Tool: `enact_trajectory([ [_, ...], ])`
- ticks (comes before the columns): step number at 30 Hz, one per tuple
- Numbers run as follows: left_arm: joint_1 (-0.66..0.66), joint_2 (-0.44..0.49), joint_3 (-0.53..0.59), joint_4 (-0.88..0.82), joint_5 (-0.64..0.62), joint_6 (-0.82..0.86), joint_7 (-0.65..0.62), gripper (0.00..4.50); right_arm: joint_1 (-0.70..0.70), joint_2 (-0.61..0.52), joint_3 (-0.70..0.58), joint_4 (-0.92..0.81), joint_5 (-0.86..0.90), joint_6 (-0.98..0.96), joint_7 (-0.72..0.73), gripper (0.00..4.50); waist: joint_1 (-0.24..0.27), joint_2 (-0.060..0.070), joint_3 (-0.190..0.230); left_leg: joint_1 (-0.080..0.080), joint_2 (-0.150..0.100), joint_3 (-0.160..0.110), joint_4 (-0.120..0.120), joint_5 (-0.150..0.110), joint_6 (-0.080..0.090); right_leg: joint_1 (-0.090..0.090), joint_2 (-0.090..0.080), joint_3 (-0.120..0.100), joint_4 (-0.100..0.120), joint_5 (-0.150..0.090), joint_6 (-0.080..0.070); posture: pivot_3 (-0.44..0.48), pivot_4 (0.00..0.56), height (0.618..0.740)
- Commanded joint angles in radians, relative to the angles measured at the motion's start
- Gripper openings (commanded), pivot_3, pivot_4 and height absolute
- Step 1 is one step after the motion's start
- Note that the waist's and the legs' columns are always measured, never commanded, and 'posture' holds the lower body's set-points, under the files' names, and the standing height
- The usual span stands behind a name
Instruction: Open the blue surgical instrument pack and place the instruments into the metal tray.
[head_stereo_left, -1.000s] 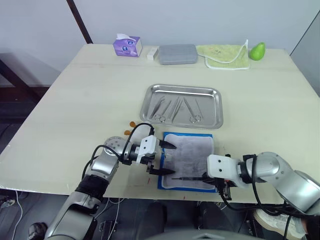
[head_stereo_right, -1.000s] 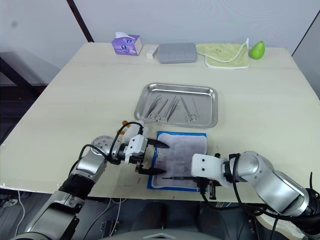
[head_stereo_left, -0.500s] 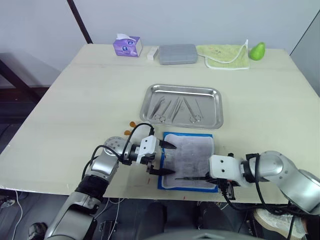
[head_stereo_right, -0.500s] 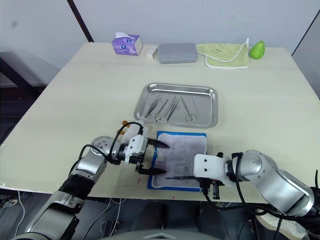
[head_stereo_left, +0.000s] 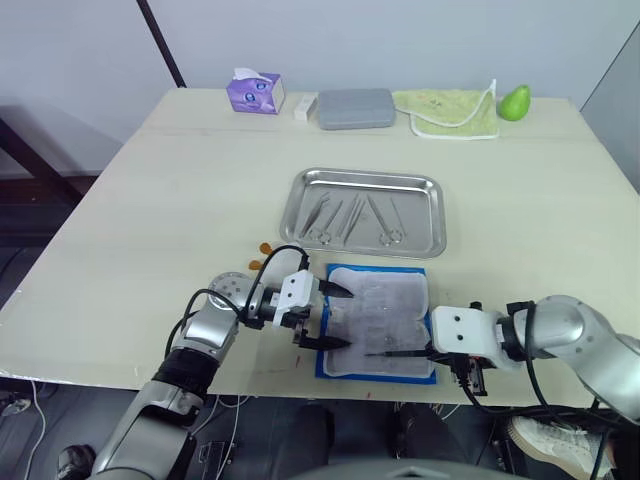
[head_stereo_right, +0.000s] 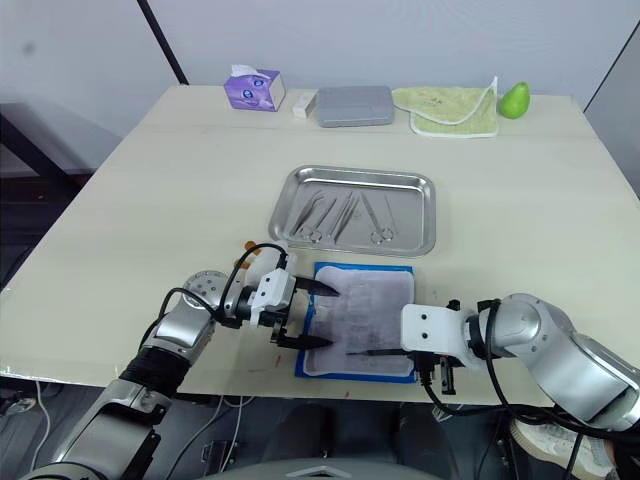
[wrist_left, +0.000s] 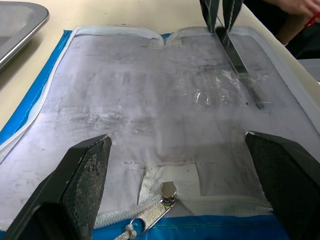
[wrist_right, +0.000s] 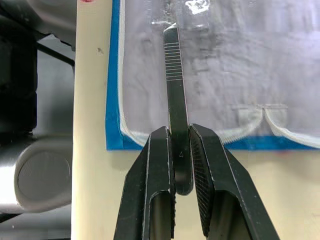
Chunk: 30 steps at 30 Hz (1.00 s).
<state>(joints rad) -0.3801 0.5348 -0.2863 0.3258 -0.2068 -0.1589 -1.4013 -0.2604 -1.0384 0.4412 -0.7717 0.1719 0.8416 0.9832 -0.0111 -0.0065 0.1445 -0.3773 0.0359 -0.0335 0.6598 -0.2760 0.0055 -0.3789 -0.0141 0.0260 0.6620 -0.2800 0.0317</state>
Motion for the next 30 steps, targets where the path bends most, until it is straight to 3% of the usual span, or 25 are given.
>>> enact_trajectory([
  [1,0.035,0.006,-0.054,0.067,0.072,0.024,0.0,4.5,0.041,-0.077,-0.117,-0.015,0.025,-0.044,0.037,0.01,0.001,0.001,0.0,0.0,0.0,0.0,0.0,0.0,0.0,0.0,-0.001,0.0,0.0,-0.001,0.001,0.0,0.15,0.74],
  [4,0.033,0.004,-0.053,0.069,0.072,0.025,0.001,4.5,0.106,-0.14,-0.208,0.001,0.044,-0.083,0.065,0.01,0.002,0.001,0.0,0.0,0.0,0.0,0.0,0.0,0.0,0.0,-0.002,0.0,0.0,0.0,0.001,0.0,0.15,0.74],
  [7,0.029,0.0,-0.052,0.079,0.074,0.019,0.002,4.5,0.238,-0.201,-0.404,0.033,0.089,-0.136,0.128,0.01,0.005,0.001,0.0,-0.001,0.0,0.001,0.001,0.0,0.0,0.0,-0.002,-0.001,0.0,-0.001,0.002,0.0,0.15,0.74],
  [11,0.023,-0.006,-0.049,0.098,0.077,0.007,0.0,4.5,0.327,-0.181,-0.632,0.053,0.184,-0.135,0.193,0.01,0.006,0.003,-0.001,-0.001,0.0,0.004,0.001,0.0,0.0,0.001,-0.002,0.0,0.0,0.0,0.001,0.0,0.15,0.74],
  [15,0.017,-0.011,-0.048,0.115,0.079,-0.003,-0.001,4.5,0.277,-0.1,-0.754,0.044,0.329,-0.028,0.147,0.01,0.004,0.003,-0.001,0.0,0.0,0.004,0.001,0.0,0.0,0.002,0.0,0.0,0.0,-0.001,0.002,0.0,0.15,0.74],
  [18,0.015,-0.015,-0.047,0.12,0.08,-0.008,0.001,4.5,0.17,0.001,-0.767,0.027,0.43,0.092,0.017,0.01,0.005,0.004,-0.001,0.0,-0.001,0.004,0.001,0.0,0.0,0.001,0.0,0.0,0.0,0.0,0.002,0.0,0.15,0.74],
  [23,0.036,-0.021,-0.05,0.073,0.082,0.012,0.022,4.5,-0.076,0.136,-0.683,0.036,0.492,0.398,-0.237,0.01,0.001,0.006,-0.002,0.0,-0.001,0.002,0.002,0.0,0.0,0.001,-0.001,0.001,0.0,0.002,-0.002,0.0,0.15,0.74],
  [30,0.109,-0.022,-0.071,-0.07,0.089,0.072,0.083,4.5,-0.335,0.569,-0.601,0.203,0.358,0.634,-0.658,0.01,0.003,0.007,-0.002,-0.002,-0.002,0.0,0.0,0.0,0.0,0.0,-0.003,0.001,0.0,0.002,-0.002,0.0,0.15,0.74],
])
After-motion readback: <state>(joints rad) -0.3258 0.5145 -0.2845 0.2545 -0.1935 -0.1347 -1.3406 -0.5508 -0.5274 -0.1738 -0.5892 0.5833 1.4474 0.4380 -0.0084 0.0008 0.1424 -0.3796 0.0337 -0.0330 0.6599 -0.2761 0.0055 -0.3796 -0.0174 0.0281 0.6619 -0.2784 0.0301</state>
